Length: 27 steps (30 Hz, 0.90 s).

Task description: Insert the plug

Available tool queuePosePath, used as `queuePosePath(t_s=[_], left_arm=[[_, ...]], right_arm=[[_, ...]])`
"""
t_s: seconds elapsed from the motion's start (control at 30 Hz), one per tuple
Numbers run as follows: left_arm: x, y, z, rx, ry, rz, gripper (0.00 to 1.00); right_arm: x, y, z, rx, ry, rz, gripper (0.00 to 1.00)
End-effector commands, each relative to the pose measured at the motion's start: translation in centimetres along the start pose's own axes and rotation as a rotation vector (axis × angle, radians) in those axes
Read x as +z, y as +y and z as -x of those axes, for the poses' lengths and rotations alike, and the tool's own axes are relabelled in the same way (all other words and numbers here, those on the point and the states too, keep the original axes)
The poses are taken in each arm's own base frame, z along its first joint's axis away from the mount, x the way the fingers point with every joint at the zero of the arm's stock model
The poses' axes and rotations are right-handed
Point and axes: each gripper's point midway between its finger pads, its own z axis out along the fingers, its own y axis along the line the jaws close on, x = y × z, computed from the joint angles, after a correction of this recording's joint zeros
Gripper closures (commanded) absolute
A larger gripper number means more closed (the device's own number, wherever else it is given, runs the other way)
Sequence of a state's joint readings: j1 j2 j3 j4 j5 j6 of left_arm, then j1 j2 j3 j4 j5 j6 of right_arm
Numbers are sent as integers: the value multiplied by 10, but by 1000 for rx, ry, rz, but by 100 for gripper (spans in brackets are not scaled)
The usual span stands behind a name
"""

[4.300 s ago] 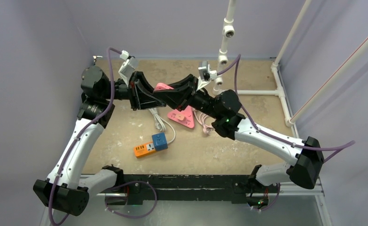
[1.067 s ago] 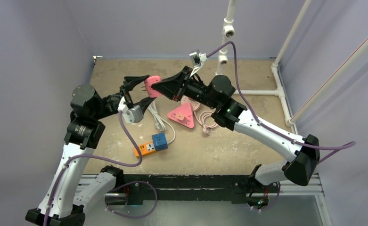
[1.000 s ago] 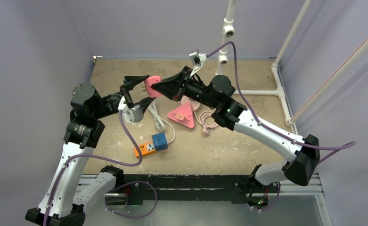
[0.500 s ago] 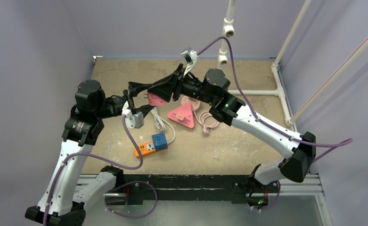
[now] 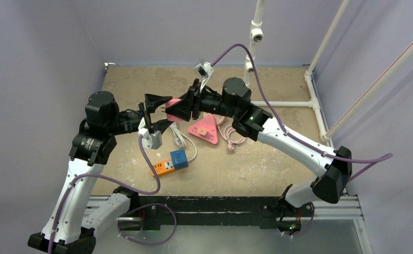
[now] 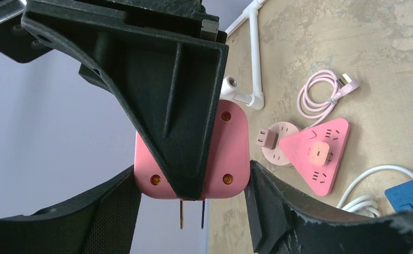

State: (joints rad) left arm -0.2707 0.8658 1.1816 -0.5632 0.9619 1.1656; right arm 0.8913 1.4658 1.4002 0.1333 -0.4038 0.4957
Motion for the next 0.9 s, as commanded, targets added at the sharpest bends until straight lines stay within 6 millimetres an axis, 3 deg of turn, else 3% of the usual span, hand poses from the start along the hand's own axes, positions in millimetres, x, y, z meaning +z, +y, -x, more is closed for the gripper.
queuePosePath(t_s=[0.0, 0.13, 0.17, 0.23, 0.3, 0.4, 0.53, 0.73, 0.87], left_arm=[[-1, 7, 14, 59, -48, 12, 61], [0, 7, 12, 50, -44, 13, 60], [0, 7, 11, 42, -43, 14, 56], [2, 9, 6, -5, -30, 28, 12], [5, 10, -11, -102, 20, 55, 4], [8, -9, -44, -266, 131, 32, 1], [7, -58, -77, -427, 255, -91, 1], [-4, -118, -103, -515, 368, -210, 1], [-20, -183, -107, -535, 391, -471, 1]], right_arm=[[-8, 19, 22, -35, -56, 43, 63], [-5, 19, 20, -27, -49, 52, 85], [-5, 18, 18, -25, -44, 50, 90], [-4, 16, 16, -28, -43, 45, 100], [-6, 14, 10, -22, -21, 39, 100], [-10, -9, 3, -62, 5, -47, 100], [-20, -54, -1, -132, 75, -230, 100], [-58, -111, 38, -154, -1, -477, 100], [-72, -118, 55, -148, -67, -508, 100]])
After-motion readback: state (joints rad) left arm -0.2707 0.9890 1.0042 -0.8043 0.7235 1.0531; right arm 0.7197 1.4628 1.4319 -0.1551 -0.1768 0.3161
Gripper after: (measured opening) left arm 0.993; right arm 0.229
